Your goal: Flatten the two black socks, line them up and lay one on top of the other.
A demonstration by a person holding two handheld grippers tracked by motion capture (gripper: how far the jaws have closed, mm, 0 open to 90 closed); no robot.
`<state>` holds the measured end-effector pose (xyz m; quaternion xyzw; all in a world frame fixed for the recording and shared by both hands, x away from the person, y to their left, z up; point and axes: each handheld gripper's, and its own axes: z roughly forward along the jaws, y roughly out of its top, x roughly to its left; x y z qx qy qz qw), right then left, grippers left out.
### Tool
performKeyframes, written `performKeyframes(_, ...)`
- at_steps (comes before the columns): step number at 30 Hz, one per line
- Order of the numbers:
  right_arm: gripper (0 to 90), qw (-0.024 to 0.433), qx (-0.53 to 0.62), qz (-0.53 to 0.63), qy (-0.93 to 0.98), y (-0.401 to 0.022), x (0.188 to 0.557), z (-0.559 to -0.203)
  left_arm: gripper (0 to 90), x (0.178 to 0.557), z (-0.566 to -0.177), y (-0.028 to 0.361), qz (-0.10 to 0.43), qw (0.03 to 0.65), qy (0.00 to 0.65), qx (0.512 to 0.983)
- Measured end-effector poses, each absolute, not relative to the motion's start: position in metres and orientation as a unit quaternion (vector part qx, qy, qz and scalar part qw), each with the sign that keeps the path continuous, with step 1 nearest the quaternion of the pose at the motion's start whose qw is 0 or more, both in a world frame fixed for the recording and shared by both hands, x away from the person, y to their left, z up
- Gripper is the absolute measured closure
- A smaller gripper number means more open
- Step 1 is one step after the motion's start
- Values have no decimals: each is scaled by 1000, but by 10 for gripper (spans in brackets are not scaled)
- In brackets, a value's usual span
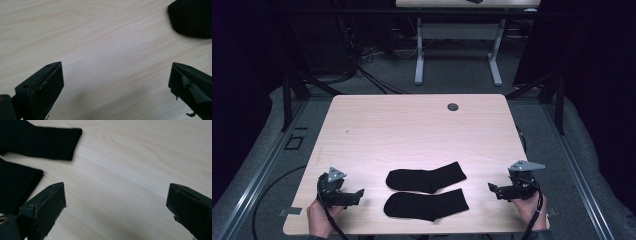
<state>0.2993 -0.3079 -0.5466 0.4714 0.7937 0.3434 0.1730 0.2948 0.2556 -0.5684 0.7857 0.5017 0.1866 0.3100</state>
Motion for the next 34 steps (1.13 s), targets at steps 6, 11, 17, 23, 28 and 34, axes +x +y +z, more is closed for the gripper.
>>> performKeyframes(6, 18, 164, 490, 329, 790, -318, 293, -568, 1, 289, -579, 262, 196, 303, 509, 781)
performKeyframes(11, 20, 168, 497, 320, 789, -325, 291, -576, 1, 289, -584, 261, 207, 308, 513, 774)
performKeyframes(17, 12, 175, 495, 301, 796, -326, 292, -583, 0, 291, -590, 256, 215, 310, 506, 776)
performKeyframes(23, 0, 194, 486, 321, 789, -326, 290, -588, 0, 291, -593, 255, 213, 324, 508, 770)
performKeyframes(28, 0, 197, 483, 329, 787, -326, 290, -590, 0, 292, -593, 254, 213, 323, 507, 770)
performKeyframes(34, 0, 198, 480, 327, 789, -327, 290, -590, 0, 294, -593, 254, 213, 323, 511, 768)
